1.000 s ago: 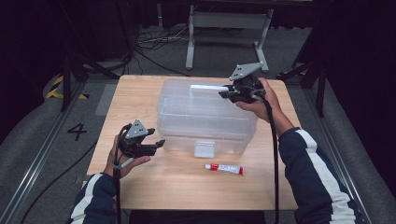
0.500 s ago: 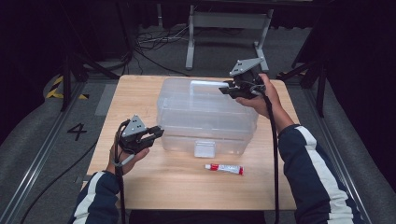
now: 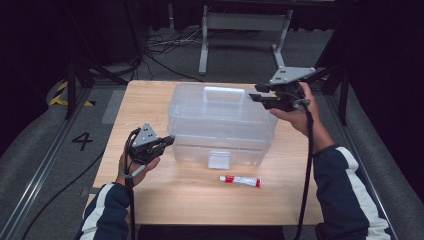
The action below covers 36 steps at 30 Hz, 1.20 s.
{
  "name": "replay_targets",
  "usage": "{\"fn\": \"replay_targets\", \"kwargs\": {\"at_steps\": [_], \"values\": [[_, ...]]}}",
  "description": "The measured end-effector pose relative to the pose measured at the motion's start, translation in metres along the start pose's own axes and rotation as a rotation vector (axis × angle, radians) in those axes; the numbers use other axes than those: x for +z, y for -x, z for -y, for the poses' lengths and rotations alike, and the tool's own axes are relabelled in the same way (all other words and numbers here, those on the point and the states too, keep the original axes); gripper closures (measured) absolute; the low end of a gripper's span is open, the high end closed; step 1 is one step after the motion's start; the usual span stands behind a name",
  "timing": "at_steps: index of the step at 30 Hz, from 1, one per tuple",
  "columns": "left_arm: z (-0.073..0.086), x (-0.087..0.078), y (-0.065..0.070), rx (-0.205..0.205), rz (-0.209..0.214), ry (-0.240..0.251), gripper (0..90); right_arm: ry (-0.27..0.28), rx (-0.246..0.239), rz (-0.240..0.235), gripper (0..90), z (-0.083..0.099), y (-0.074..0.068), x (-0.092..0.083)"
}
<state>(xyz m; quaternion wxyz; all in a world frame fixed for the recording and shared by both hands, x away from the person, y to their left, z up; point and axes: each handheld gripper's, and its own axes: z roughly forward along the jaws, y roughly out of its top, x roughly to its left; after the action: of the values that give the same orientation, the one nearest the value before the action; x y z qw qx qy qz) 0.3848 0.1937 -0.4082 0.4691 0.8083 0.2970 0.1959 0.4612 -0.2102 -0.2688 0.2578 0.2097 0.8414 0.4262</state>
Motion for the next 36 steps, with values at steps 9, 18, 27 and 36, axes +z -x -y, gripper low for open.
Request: {"fn": "replay_targets", "kwargs": {"at_steps": [9, 18, 27, 36], "values": [[-0.001, -0.001, -0.002, 0.009, 0.003, 0.004, 89.6, 0.079, 0.036, 0.062, 59.4, 0.057, 0.007, -0.041], [-0.003, -0.002, -0.003, 0.012, 0.002, 0.014, 89.7, 0.020, 0.077, 0.080, 51.5, 0.106, 0.014, -0.039], [-0.005, -0.004, -0.003, 0.012, 0.001, 0.022, 90.0, -0.044, 0.068, -0.016, 51.2, 0.137, 0.007, -0.025], [-0.006, -0.004, -0.006, 0.006, -0.005, 0.032, 90.0, -0.078, 0.051, -0.065, 48.1, 0.145, 0.001, -0.008]]}}
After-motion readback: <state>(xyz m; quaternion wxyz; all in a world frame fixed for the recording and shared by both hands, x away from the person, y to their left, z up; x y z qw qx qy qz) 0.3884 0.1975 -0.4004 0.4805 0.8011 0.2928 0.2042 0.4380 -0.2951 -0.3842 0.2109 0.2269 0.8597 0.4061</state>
